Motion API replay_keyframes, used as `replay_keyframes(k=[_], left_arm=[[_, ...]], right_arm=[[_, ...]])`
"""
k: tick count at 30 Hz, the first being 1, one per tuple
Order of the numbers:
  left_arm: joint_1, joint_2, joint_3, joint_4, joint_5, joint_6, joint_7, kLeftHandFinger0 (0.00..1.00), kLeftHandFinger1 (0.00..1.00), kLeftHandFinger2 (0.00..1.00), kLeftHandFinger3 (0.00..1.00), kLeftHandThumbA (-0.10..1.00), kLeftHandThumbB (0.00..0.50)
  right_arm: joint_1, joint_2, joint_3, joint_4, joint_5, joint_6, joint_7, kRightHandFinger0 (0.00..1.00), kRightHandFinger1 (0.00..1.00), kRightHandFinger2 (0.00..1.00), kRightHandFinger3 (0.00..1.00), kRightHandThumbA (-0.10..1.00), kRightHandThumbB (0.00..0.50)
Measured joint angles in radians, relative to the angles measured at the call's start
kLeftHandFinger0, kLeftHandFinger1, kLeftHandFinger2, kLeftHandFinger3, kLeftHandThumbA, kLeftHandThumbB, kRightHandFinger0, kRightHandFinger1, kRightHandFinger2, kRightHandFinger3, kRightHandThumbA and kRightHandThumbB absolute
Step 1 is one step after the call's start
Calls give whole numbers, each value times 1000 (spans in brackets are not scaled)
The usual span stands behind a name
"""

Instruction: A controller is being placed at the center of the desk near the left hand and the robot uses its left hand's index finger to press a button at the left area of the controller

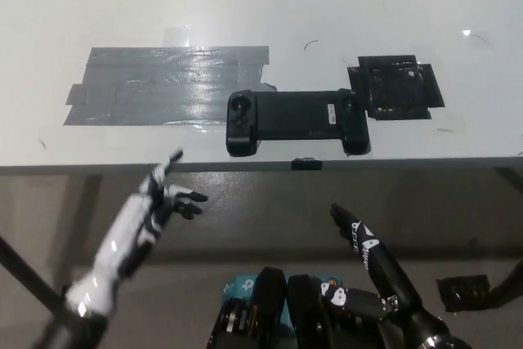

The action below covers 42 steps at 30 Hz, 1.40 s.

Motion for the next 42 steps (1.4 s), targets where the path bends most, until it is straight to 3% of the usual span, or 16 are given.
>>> replay_keyframes(k=[2, 4, 8, 15, 21, 31, 34, 42], left_arm=[[-43, 22, 1, 0, -26, 39, -22, 0, 0, 84, 1000, 1000, 325], [-104, 48, 0, 6, -66, 89, -49, 0, 0, 78, 1000, 1000, 345], [-212, 88, -6, 55, -142, 165, -90, 0, 0, 96, 1000, 1000, 303], [-442, 134, -62, 250, -283, 309, -185, 0, 0, 144, 1000, 1000, 388], [-598, 145, -163, 447, -357, 407, -306, 0, 0, 155, 1000, 1000, 385], [-739, 180, -326, 634, -415, 530, -500, 0, 0, 87, 1000, 1000, 391], [-779, 218, -362, 636, -434, 571, -560, 0, 0, 1, 1000, 1000, 398], [-799, 257, -384, 630, -449, 609, -608, 0, 0, 0, 1000, 1000, 399]], right_arm=[[0, 0, 0, 2, 0, 0, 0, 1000, 1000, 1000, 1000, 793, 240], [0, 0, 0, 4, 0, 0, 0, 1000, 1000, 1000, 1000, 793, 252], [0, 0, 0, 8, 0, 0, 0, 1000, 1000, 1000, 1000, 770, 249], [-1, 0, 0, 9, 0, 0, 0, 1000, 1000, 1000, 1000, 758, 253], [-3, 0, 0, 9, -1, 0, 1, 1000, 1000, 1000, 1000, 760, 258], [-17, 0, 0, 6, -4, 0, 2, 1000, 1000, 1000, 1000, 772, 255], [-36, -2, 0, 0, -5, -2, 4, 1000, 1000, 1000, 1000, 774, 255], [-46, -3, -1, -9, -5, -3, 5, 1000, 1000, 1000, 1000, 765, 245]])
